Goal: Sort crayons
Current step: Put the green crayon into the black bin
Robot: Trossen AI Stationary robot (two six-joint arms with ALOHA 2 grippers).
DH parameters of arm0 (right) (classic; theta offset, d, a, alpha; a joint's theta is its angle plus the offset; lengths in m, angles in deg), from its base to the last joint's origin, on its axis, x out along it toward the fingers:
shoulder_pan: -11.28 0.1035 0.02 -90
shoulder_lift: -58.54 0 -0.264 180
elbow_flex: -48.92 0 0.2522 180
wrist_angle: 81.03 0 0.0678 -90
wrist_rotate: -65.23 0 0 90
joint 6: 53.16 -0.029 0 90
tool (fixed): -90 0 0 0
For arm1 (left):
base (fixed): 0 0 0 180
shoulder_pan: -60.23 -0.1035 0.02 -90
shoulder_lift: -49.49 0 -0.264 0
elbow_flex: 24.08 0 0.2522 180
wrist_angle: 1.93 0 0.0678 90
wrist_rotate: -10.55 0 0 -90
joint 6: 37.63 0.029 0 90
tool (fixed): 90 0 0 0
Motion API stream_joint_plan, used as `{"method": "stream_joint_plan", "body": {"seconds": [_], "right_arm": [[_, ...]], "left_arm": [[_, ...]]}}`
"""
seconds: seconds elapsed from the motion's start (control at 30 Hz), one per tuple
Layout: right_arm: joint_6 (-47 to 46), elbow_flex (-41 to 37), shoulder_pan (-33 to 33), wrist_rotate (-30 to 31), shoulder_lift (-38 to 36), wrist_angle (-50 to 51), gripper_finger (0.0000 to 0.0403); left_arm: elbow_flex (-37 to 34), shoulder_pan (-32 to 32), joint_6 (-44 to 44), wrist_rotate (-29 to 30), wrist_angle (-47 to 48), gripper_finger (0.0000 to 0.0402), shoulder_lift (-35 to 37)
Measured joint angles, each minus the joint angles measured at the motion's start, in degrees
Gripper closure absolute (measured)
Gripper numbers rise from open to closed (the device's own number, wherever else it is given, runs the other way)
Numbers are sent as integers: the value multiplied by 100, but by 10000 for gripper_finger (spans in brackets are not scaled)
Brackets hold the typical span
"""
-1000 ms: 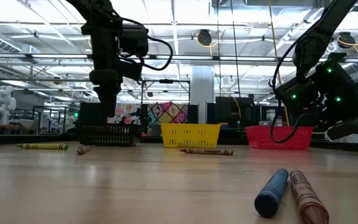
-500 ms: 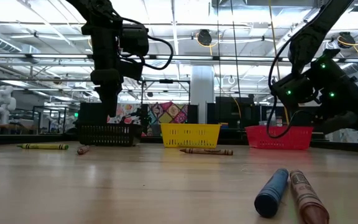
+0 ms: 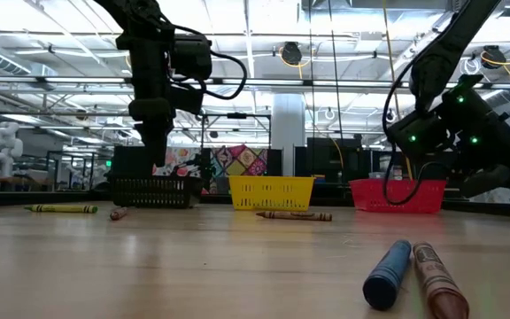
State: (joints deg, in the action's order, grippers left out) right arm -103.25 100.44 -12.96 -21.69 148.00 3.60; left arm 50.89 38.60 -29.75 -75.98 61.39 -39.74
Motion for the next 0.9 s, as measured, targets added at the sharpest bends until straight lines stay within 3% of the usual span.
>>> {"method": "stream_joint_plan", "body": {"seconds": [0.4, 0.9], "right_arm": [[68, -108, -130, 57, 630, -156, 403], [242, 104, 100, -169, 628, -334, 403]], "left_arm": [[0, 2, 0, -25, 50, 290, -2], [0, 2, 0, -24, 41, 290, -2]]}}
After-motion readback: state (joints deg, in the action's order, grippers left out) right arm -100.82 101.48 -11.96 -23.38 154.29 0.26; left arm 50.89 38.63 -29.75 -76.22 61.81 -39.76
